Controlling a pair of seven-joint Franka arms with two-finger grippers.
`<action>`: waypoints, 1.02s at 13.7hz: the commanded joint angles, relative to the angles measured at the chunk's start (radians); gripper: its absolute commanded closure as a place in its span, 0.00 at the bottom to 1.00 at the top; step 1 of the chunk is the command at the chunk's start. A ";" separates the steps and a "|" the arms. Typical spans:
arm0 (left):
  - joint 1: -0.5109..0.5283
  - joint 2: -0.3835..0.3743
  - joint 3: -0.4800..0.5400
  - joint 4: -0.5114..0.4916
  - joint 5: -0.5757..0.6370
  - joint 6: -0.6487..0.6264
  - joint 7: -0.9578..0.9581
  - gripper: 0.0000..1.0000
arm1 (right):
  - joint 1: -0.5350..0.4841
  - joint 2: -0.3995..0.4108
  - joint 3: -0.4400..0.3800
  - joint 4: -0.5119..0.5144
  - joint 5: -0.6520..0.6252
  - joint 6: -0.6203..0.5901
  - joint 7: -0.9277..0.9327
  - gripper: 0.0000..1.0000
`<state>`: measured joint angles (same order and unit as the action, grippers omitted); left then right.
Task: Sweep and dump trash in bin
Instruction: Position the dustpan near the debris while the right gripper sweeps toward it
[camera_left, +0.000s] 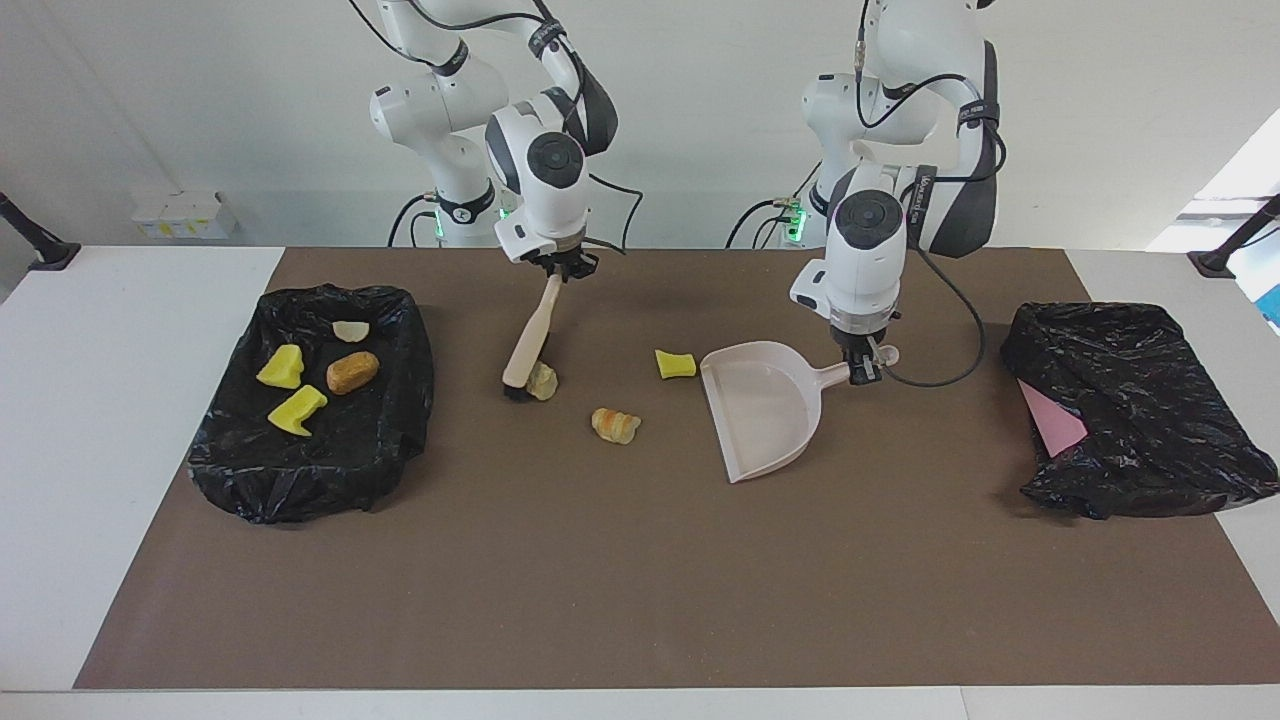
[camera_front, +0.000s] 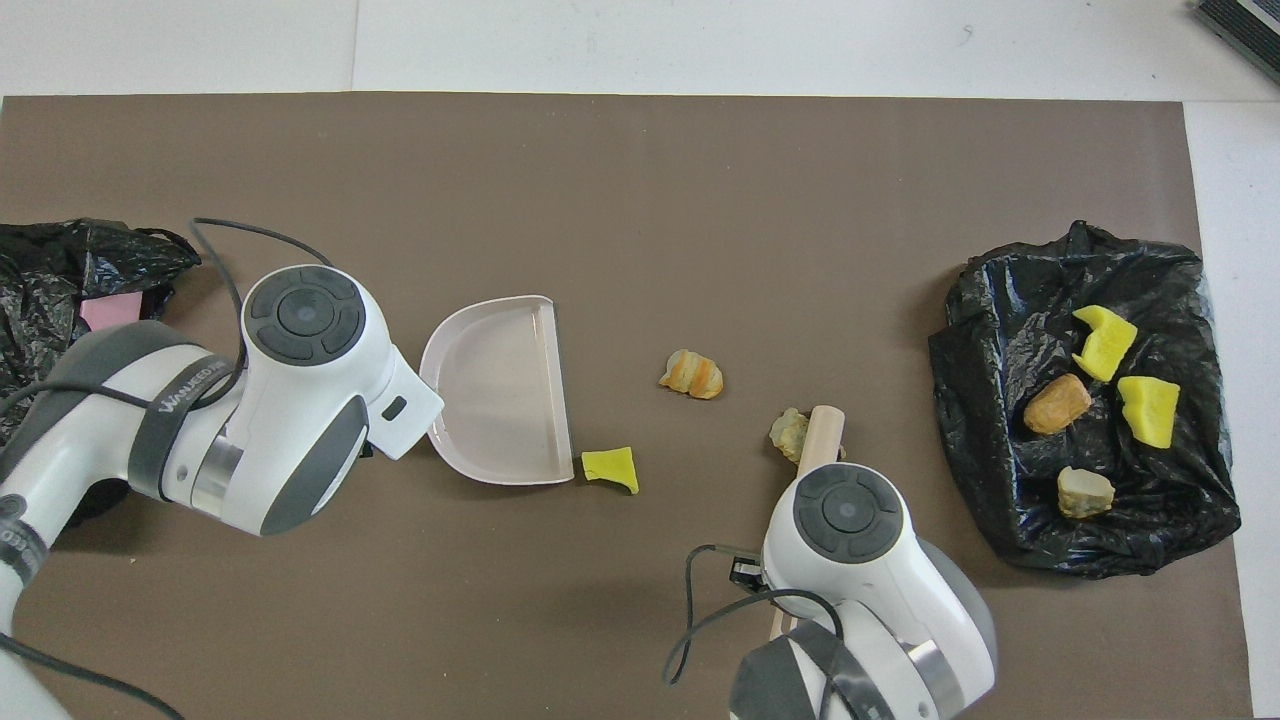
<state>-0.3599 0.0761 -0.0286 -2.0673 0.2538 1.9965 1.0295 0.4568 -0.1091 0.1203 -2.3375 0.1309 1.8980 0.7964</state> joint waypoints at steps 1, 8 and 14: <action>-0.036 -0.094 0.010 -0.131 0.027 0.053 0.029 1.00 | 0.026 0.095 0.004 0.099 0.062 0.013 -0.025 1.00; -0.105 -0.139 0.004 -0.240 0.000 0.139 -0.149 1.00 | 0.095 0.243 0.010 0.273 0.108 0.052 -0.112 1.00; -0.139 -0.084 0.004 -0.237 -0.068 0.263 -0.244 1.00 | 0.207 0.210 0.012 0.264 0.133 0.046 -0.198 1.00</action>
<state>-0.4777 -0.0225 -0.0366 -2.2897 0.2050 2.1919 0.8281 0.6472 0.1142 0.1268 -2.0718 0.2299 1.9433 0.6372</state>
